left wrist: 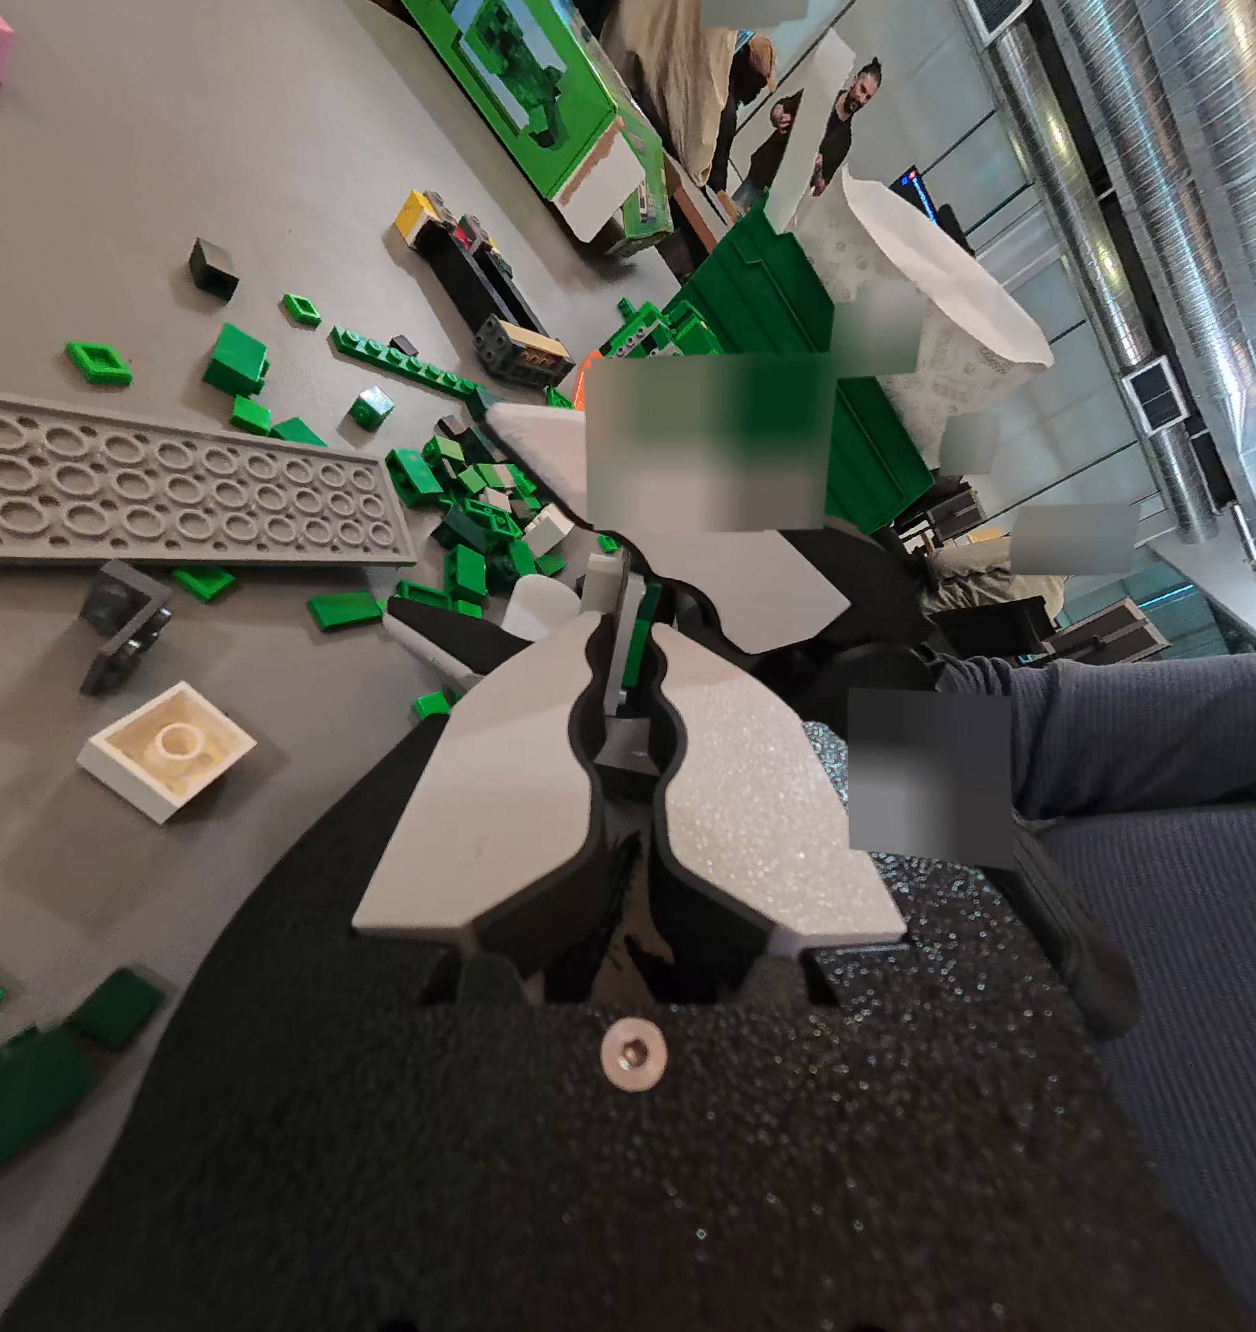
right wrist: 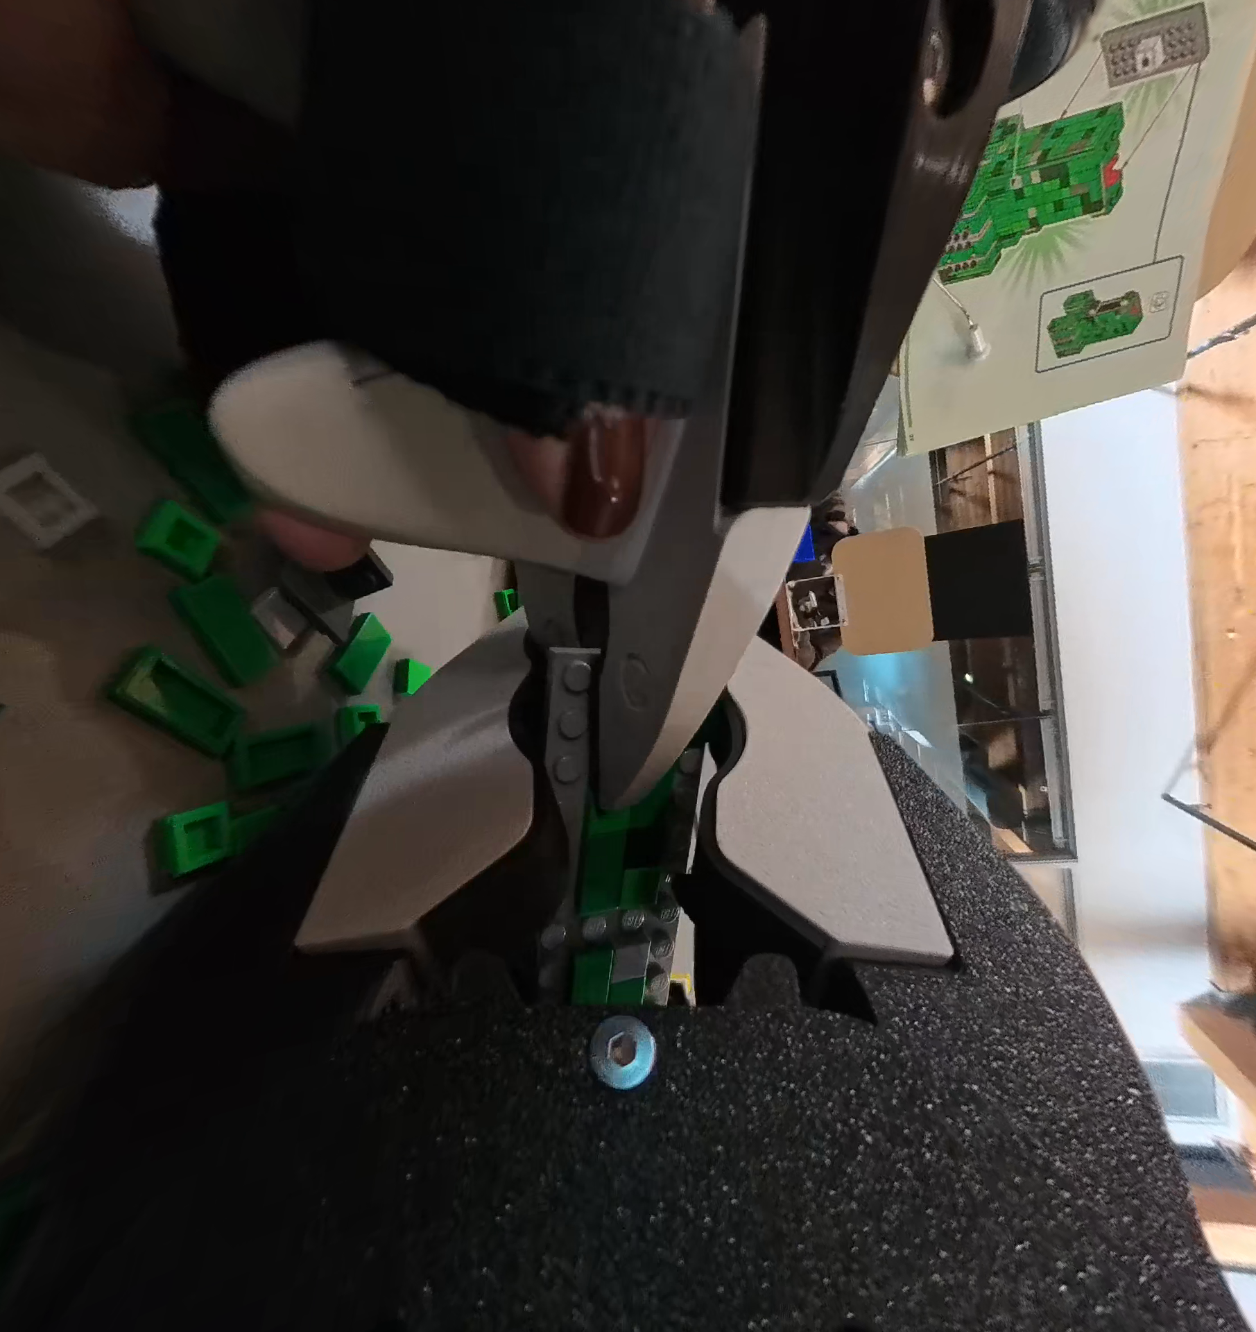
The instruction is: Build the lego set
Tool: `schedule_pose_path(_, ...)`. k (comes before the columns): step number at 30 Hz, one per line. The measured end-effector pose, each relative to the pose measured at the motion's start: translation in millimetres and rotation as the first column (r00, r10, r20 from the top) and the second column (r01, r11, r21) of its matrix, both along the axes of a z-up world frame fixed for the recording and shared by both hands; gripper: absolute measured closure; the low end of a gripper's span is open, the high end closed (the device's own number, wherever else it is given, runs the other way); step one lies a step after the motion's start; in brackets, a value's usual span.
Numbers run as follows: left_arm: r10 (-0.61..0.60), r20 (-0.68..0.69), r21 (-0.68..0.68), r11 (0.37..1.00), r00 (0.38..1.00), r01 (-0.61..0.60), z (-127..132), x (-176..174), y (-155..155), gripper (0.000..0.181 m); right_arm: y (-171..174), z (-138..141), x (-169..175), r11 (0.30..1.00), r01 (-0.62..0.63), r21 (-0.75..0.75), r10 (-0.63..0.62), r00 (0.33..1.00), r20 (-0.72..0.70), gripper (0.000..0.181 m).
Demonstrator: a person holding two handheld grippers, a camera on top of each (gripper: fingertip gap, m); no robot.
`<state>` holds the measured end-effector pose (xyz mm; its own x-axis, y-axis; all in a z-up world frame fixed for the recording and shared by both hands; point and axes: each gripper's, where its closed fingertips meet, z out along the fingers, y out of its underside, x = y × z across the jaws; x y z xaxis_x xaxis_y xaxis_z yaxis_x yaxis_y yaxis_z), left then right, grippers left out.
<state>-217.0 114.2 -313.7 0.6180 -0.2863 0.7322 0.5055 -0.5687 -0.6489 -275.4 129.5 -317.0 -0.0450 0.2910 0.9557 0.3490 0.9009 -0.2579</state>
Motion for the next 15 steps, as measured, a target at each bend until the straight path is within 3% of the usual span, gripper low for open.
schedule_pose_path(8,-0.02,0.064,-0.02,1.0,0.998,0.021,0.4,-0.2,-0.5,0.174,0.5,1.6,0.1,0.999,0.013,0.05,-0.013,1.0,-0.004,0.14)
schedule_pose_path(11,-0.035,0.206,-0.022,0.999,0.978,0.04,7.0,-2.5,-1.8,0.176,-4.0,12.6,1.5,0.971,0.03,0.239,-0.016,0.998,-0.059,0.142)
schedule_pose_path(15,-0.037,0.211,-0.021,0.999,0.977,0.043,7.1,-2.7,-2.4,0.176,-3.3,8.1,0.7,0.989,0.011,0.15,-0.003,0.999,-0.051,0.144)
